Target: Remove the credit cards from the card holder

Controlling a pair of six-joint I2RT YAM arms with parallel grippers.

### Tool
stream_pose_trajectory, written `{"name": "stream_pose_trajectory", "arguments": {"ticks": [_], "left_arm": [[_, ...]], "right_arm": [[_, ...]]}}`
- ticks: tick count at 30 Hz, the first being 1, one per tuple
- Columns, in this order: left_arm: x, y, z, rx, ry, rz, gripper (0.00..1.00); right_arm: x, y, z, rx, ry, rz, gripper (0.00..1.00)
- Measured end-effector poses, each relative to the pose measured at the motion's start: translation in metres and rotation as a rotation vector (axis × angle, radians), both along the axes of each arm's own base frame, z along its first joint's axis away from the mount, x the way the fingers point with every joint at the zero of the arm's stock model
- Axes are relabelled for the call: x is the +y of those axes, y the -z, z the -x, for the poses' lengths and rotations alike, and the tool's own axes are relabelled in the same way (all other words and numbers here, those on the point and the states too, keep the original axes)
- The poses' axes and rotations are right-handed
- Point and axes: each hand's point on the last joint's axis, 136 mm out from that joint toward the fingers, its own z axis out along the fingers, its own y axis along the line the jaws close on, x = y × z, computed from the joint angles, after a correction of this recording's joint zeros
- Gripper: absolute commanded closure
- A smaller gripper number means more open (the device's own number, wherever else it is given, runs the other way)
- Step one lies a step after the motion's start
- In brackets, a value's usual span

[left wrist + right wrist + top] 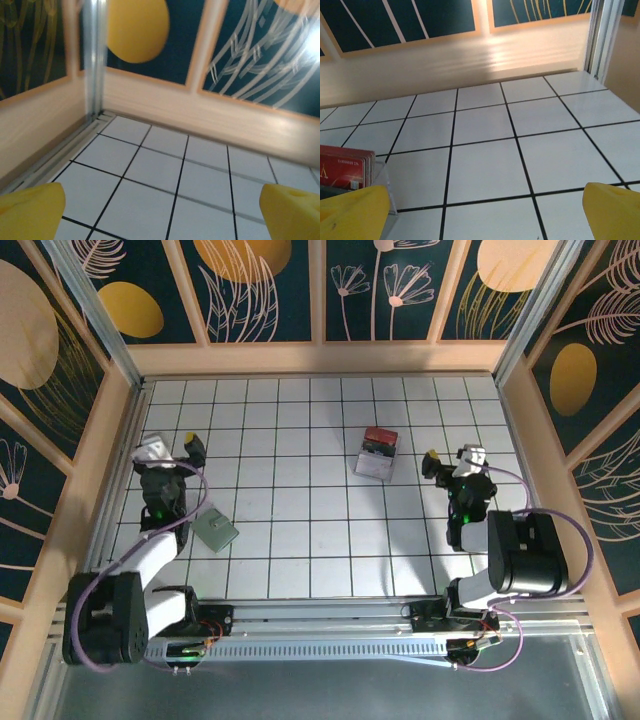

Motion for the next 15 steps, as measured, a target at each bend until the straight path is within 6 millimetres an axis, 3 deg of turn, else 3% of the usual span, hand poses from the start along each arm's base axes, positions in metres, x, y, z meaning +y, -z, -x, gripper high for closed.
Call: {"name": "stream_pose_trajectory", "arguments": {"ticks": [3,5,10,15], "left_arm": [[0.009,-0.014,0.006,-0.005,-0.059,0.116,0.01],[0.013,-0.013,0.015,0.012,-0.094,0.196,0.01],[0.019,0.019,0.042,0.152,-0.18,0.336,0.01],[0.011,0.052,0.061,0.291,-0.19,0.439,0.01]], "right_arm": [[-0.003,-0.012,0.001,-0.013,0.017,-0.007,0.01],[-0.005,-0.022,0.001,-0.024,0.03,-0.016,0.01],[-0.008,-0.047,-0.008,-0.023,0.057,-0.073,0.01],[-0.011,-0.044,-0.014,0.039,0.093,-0.138,0.01]]}}
